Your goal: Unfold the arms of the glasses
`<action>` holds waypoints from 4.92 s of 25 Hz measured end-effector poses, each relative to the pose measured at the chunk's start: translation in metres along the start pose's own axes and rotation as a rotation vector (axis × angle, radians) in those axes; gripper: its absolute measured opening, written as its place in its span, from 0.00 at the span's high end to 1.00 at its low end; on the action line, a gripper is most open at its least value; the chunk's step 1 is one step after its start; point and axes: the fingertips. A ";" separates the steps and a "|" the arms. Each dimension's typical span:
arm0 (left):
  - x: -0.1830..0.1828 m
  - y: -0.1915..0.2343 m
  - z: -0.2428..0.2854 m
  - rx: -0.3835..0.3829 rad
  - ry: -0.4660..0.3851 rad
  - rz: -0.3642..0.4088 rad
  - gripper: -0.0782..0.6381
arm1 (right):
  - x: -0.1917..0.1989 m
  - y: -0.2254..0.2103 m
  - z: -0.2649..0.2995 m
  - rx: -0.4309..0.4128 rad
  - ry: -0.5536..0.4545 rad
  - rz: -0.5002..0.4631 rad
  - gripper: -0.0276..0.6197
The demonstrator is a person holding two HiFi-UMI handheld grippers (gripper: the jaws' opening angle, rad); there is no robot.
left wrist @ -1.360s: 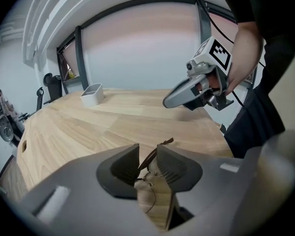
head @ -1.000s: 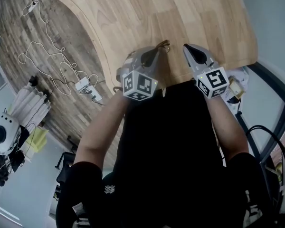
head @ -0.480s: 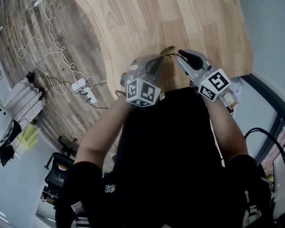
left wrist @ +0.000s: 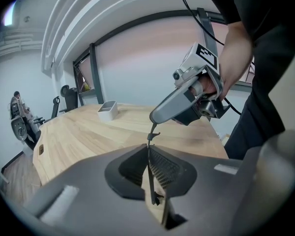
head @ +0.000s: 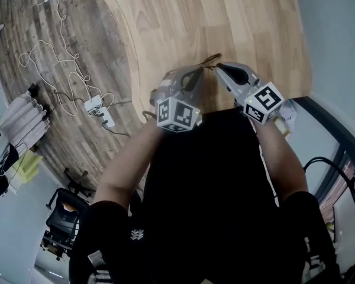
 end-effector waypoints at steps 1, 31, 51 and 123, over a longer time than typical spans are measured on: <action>0.000 0.001 -0.002 -0.009 -0.004 -0.002 0.87 | -0.002 0.003 0.001 0.000 0.000 -0.018 0.93; 0.030 -0.028 -0.104 -0.087 -0.016 -0.058 0.82 | 0.021 0.116 0.009 -0.044 0.089 -0.382 0.93; 0.051 -0.051 -0.124 -0.046 -0.002 -0.060 0.82 | 0.053 0.150 0.007 -0.077 0.134 -0.375 0.92; 0.081 0.013 -0.086 -0.186 0.135 -0.262 0.82 | 0.069 0.015 0.125 -0.009 0.465 -0.497 0.93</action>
Point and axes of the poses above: the fingertips, and each gripper's own axes: z forward along the fingers, y to its left, x out of its underside, and after that the axes turned 10 degrees about z, right-handed
